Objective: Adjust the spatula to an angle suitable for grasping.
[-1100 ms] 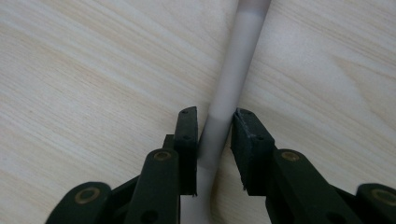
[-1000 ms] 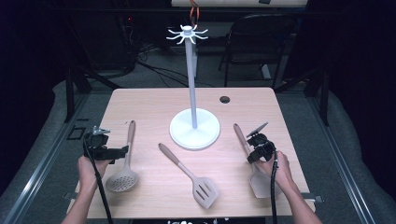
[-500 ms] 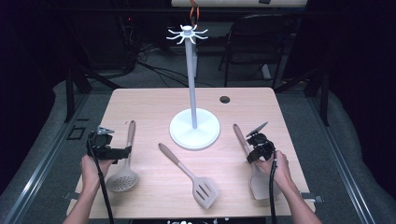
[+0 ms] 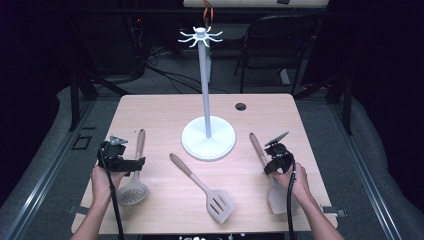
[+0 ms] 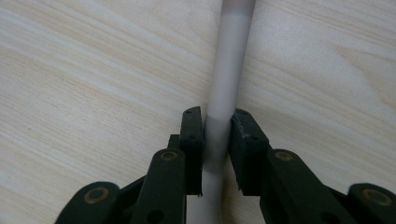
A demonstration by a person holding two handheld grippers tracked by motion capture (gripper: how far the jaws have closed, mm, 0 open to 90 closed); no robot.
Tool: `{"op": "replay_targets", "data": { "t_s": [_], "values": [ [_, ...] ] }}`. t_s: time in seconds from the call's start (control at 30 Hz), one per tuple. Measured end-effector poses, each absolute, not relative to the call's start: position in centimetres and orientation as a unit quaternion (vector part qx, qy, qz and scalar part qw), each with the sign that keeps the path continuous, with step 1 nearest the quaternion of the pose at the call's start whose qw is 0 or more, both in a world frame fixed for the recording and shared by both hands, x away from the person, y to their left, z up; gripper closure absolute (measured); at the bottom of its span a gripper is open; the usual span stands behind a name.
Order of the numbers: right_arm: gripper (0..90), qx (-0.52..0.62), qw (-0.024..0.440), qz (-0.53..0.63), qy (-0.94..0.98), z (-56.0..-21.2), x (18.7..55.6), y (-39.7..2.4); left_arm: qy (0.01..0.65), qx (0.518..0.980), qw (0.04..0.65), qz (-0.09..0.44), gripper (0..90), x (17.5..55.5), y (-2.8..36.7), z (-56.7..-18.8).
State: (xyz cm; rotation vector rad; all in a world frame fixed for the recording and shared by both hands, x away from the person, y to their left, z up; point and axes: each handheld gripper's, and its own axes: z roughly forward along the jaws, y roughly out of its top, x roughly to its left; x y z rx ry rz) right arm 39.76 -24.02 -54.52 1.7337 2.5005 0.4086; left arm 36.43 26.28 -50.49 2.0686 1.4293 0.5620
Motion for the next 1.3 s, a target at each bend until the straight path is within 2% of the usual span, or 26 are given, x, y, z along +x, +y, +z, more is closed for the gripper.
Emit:
{"op": "replay_targets", "data": {
  "t_s": [0.1, 0.17, 0.23, 0.57, 0.67, 0.9, 1.03, 1.3],
  "values": [
    [78.9, 0.560, 0.017, 0.152, 0.814, -54.6, 39.8, -24.2, 0.530, 0.772, 0.282, 0.209, 0.5, 36.3, 26.1, -50.3],
    [78.9, 0.557, 0.043, 0.151, 0.816, -54.5, 39.5, -23.7, 0.531, 0.770, 0.286, 0.207, 0.5, 36.3, 26.1, -50.3],
    [78.9, 0.549, 0.034, 0.156, 0.820, -54.0, 39.6, -24.0, 0.532, 0.769, 0.288, 0.205, 0.5, 36.2, 26.1, -50.3],
    [78.7, 0.504, 0.080, 0.239, 0.826, -51.2, 38.3, -23.9, 0.524, 0.765, 0.312, 0.207, 0.0, 35.9, 25.3, -49.6],
    [78.7, 0.476, 0.106, 0.265, 0.832, -50.6, 37.9, -23.5, 0.519, 0.765, 0.335, 0.184, 0.0, 35.9, 25.0, -49.4],
    [78.6, 0.433, 0.128, 0.295, 0.842, -49.5, 36.8, -21.7, 0.494, 0.773, 0.356, 0.179, 0.0, 35.6, 23.1, -48.9],
    [78.6, 0.413, 0.134, 0.301, 0.849, -49.2, 36.3, -20.5, 0.479, 0.781, 0.342, 0.208, 0.0, 35.8, 21.7, -48.8],
    [78.6, 0.385, 0.147, 0.305, 0.859, -49.0, 35.8, -19.2, 0.449, 0.789, 0.378, 0.183, 0.0, 36.0, 19.2, -48.4]
  ]
}}
